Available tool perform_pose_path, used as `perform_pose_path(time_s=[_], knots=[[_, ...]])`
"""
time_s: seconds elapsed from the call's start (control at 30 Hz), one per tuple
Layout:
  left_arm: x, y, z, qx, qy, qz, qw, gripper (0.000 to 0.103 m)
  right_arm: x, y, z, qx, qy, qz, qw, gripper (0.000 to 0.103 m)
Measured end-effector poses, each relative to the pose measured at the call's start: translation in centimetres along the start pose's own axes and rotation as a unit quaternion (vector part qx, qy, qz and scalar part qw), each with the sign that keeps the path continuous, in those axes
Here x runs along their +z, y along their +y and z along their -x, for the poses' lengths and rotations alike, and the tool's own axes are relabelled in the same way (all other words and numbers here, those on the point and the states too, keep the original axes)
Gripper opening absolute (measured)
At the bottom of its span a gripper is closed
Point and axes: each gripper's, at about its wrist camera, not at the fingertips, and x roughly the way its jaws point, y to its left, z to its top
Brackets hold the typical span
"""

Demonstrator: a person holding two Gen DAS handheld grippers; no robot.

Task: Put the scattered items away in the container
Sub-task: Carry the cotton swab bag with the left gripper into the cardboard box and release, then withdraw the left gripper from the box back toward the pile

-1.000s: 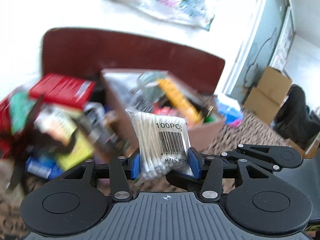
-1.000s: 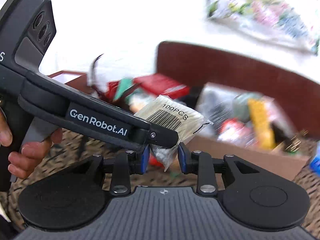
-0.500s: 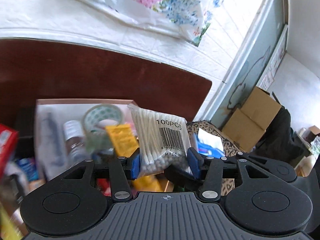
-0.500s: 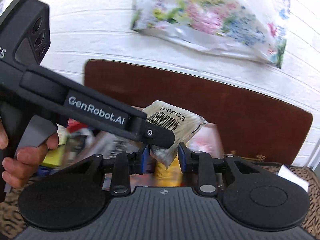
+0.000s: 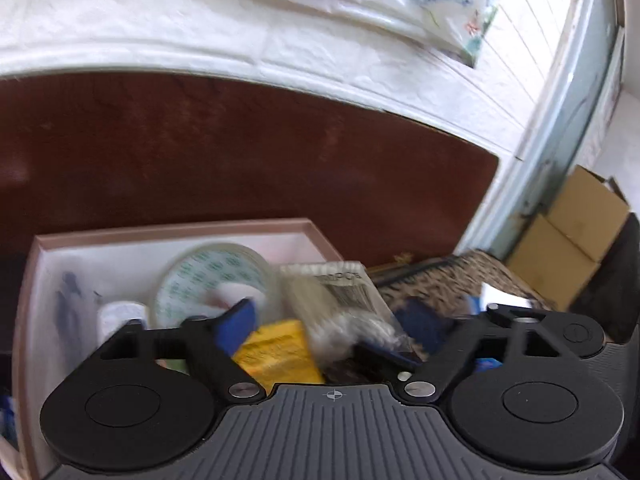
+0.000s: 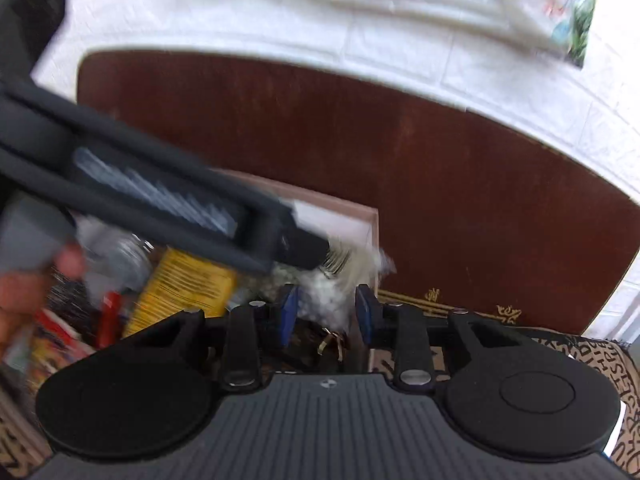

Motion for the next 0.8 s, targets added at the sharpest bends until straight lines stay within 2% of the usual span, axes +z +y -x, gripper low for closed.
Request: perform_pose_path(time_s=[0.13,0.23,0.3,0.37,0.5,0.8], knots=[[-0.4,0.8,-0.3,0.016,0.016,0.002,0.9998,0.100,-0.3,0.8,-0.7,0.003,0.006,0.011,1.000,0.036],[-0.8,1.2,0.0,0.021,0.028,0.015,0.9993,0.100,-0.3,2.0,-0.4,-0.005,0.009,0.029,1.000,0.049],[-1.2,1.4,0.8,0.022,0.030,0.015,0.9992,0.101,0.0,2.3,0.4,-0.026,0.005,0.030,0.999,0.081],[-1.6,1.4,2.0,0.025,0.025,0.011,0.9993,0.103,0.2,2.6,1.9,-0.043,-0.010,0.018,0.999,0.092],[-2.3,1.0,4.9,0.042,0.008,-0.002,0.9991,0.103,0.9,3.7,5.6,-0.033,-0.029,-0.007,0.999,0.102],[-4.1,-0.2,13.1,0.070,-0.010,-0.008,0.9975,0.103,1.9,8.5,11.5,-0.019,-0.061,0.022,0.998,0.103]])
